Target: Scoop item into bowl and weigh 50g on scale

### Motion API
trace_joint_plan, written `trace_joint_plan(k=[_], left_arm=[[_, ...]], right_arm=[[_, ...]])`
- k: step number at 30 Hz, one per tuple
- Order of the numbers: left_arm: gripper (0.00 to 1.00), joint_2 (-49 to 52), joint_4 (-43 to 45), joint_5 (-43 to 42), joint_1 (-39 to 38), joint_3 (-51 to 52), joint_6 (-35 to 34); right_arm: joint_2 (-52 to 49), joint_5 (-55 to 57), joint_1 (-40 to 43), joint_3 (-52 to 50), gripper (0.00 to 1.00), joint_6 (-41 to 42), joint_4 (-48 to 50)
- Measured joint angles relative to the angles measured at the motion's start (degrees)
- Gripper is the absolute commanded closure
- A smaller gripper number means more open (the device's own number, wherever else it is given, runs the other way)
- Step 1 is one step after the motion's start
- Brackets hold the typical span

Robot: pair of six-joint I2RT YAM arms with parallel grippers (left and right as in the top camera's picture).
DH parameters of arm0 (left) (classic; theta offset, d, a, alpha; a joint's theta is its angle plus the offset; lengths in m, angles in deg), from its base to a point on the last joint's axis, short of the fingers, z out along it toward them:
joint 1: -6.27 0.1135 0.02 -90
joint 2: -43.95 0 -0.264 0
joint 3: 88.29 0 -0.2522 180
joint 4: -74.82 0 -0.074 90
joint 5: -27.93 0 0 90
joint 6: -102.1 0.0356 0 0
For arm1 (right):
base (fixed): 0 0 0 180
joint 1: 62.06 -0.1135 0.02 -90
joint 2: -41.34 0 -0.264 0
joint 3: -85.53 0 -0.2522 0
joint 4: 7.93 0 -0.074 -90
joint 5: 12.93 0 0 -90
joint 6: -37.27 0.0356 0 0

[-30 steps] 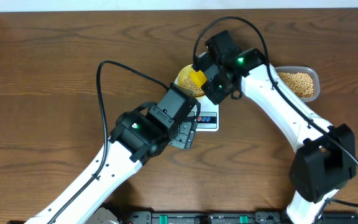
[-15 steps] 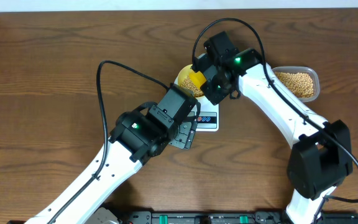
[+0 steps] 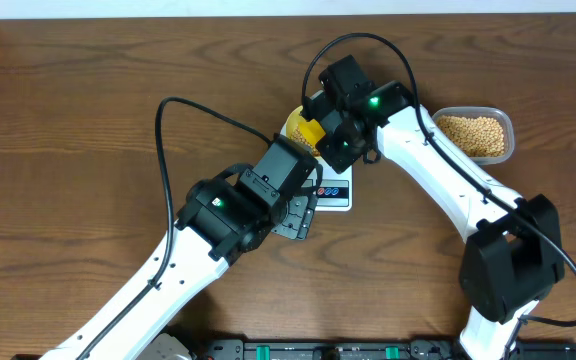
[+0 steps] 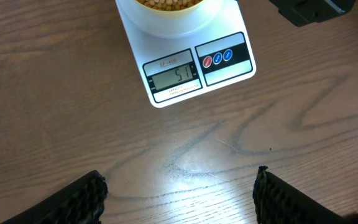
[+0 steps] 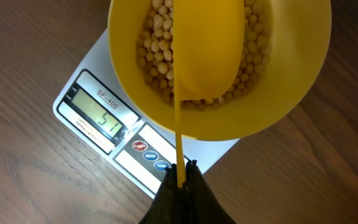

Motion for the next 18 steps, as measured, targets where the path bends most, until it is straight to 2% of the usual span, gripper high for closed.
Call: trace_joint_plan(k=[18], left_arm=[[0.22,0.0,0.0,0.0,0.0,0.0,0.0]], right_arm=[[-1.0,-4.3,0.0,0.0,0.99,1.5,-1.7]])
